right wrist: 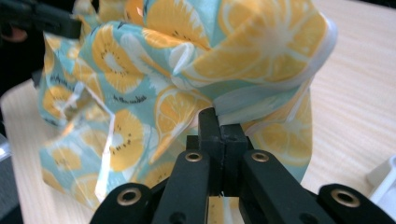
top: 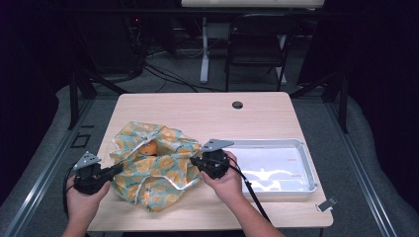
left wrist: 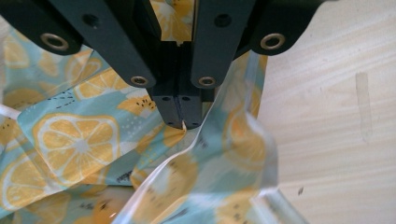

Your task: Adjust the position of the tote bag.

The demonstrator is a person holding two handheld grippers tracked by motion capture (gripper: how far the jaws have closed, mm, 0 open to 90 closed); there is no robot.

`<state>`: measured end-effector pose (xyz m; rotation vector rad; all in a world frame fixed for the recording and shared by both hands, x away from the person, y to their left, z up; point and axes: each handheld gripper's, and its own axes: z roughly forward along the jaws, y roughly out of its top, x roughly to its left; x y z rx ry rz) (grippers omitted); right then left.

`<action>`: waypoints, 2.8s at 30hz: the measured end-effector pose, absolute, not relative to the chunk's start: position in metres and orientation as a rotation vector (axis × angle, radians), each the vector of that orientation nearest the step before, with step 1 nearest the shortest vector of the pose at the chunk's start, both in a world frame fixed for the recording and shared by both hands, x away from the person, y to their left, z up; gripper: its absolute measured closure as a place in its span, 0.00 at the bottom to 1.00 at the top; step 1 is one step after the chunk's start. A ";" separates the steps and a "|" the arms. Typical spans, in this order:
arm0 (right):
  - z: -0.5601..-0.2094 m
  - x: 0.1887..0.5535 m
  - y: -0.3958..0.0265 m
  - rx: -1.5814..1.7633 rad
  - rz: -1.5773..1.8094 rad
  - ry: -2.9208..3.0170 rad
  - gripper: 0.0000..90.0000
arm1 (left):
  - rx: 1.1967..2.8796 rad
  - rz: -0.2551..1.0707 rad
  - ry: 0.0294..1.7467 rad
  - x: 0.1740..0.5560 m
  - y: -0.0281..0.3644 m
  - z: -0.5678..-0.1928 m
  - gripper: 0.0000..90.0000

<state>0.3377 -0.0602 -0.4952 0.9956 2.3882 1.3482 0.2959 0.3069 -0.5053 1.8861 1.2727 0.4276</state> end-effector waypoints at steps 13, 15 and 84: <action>-0.511 0.329 -0.067 1.011 1.337 2.429 0.84 | 1.902 0.368 1.299 0.296 0.308 -0.522 1.00; -0.504 0.324 -0.074 1.002 1.360 2.412 0.79 | 1.893 0.370 1.299 0.295 0.309 -0.523 1.00; -0.419 0.383 0.021 0.672 1.369 2.459 1.00 | 1.889 0.459 1.225 0.282 0.307 -0.508 0.93</action>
